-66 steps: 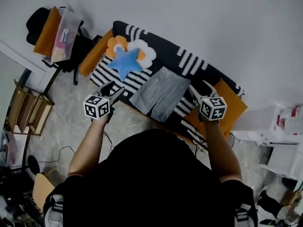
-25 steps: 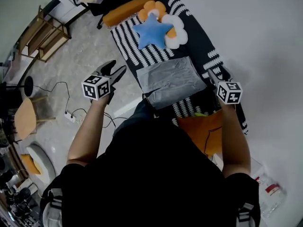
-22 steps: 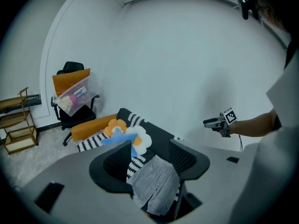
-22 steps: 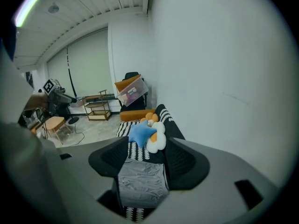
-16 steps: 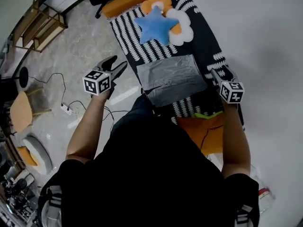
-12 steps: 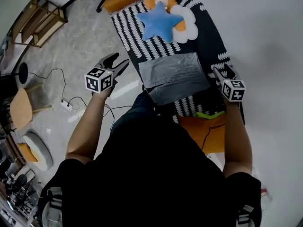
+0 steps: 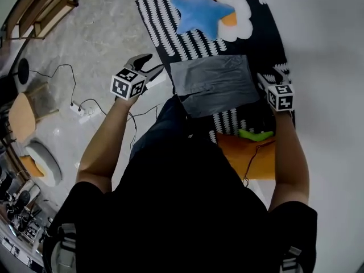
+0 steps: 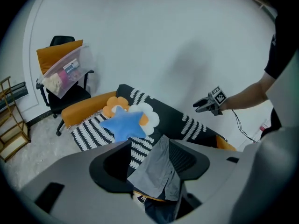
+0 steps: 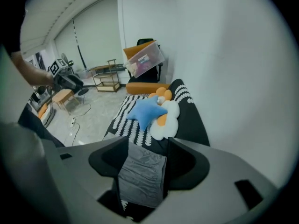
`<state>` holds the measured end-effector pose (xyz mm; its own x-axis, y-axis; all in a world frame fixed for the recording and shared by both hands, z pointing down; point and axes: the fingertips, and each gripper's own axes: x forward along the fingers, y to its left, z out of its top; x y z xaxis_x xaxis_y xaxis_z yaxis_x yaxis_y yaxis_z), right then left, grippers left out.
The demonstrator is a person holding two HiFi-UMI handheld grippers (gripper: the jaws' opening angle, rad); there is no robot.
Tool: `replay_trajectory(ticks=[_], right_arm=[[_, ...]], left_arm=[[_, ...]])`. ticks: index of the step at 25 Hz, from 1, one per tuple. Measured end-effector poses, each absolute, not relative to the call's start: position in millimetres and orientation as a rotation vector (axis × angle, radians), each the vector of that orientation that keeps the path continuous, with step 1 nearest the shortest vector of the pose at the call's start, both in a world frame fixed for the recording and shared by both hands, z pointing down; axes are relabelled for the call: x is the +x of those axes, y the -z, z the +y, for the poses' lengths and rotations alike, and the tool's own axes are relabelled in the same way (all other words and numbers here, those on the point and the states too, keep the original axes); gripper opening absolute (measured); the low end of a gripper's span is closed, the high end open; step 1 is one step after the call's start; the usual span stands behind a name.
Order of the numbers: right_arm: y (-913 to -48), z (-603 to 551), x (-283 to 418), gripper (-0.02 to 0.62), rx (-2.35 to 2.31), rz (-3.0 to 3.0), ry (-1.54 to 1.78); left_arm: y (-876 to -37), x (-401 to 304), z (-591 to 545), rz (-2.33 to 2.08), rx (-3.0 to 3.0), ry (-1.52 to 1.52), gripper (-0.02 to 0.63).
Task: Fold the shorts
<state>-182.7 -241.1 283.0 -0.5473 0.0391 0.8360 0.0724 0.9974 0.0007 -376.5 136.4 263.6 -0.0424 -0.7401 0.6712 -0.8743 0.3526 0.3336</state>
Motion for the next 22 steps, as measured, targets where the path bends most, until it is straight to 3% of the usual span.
replay_trajectory(ticks=[22], right_arm=[[-509.6, -254.7, -225.5, 0.253, -0.463, -1.704, 0.363]], left_arm=[[-482.3, -386.0, 103.0, -1.540, 1.473, -0.421, 0.256]])
